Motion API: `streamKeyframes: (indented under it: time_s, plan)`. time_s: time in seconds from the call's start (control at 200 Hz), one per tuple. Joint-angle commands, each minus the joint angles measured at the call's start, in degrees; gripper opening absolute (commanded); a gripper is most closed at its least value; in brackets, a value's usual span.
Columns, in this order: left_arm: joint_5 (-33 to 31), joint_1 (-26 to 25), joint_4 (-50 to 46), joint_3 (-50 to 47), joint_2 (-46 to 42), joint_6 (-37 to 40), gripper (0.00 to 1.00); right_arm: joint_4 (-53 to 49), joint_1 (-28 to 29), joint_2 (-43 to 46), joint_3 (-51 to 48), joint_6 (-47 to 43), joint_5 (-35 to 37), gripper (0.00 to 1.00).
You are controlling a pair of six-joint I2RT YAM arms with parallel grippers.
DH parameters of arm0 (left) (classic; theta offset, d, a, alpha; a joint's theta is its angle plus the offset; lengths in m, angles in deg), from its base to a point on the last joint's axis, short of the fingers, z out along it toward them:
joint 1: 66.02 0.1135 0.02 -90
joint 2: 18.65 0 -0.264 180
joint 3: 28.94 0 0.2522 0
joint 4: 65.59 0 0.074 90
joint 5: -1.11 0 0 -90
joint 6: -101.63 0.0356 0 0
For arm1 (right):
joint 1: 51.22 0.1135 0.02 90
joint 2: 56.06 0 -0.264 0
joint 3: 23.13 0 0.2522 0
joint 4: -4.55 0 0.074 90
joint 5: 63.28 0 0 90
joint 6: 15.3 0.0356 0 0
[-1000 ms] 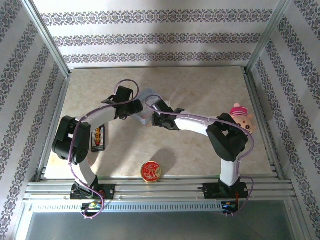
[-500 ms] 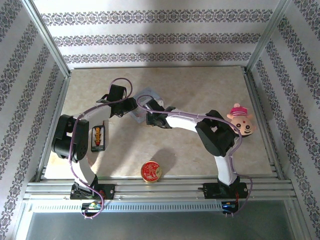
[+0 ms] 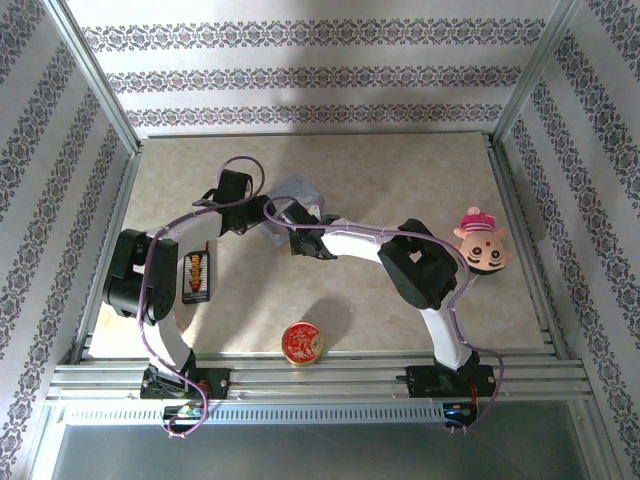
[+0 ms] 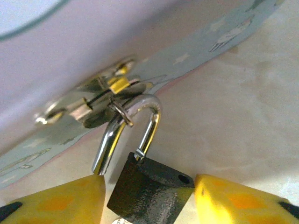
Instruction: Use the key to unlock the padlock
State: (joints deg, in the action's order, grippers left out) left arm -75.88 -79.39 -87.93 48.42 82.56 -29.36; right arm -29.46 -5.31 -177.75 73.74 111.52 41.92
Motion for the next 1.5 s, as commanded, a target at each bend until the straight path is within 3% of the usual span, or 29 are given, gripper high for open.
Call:
streamKeyframes:
  time_s: [0.0, 0.145, 0.31, 0.65, 1.034, 1.494]
  plan:
    - [-0.27, 0.73, -1.35, -1.65, 0.56, -0.66, 0.57, -2.63, 0.15, -0.43, -1.00, -0.52, 1.77, 0.47]
    - [-0.36, 0.79, -1.32, -1.69, 0.38, -0.69, 0.57, -1.23, -0.51, 0.99, -3.06, -0.65, 0.74, 0.33]
    - [-0.40, 0.82, -1.31, -1.67, -0.08, -0.75, 0.57, 0.27, -0.91, 1.76, -4.10, -0.91, -0.66, 0.29]
    - [0.21, 0.76, -1.60, -3.19, -2.38, -0.31, 0.60, 4.32, -1.41, 4.44, -7.48, 0.05, -2.40, 0.08]
    - [3.35, -0.32, 0.21, -11.56, -8.46, -2.05, 0.59, 10.37, -2.32, 11.38, -17.11, 2.67, -5.90, 0.02]
    - [5.79, -3.67, 2.30, -15.16, -10.42, -3.19, 0.45, 16.92, -2.82, 19.43, -29.99, 2.37, -9.20, 0.01]
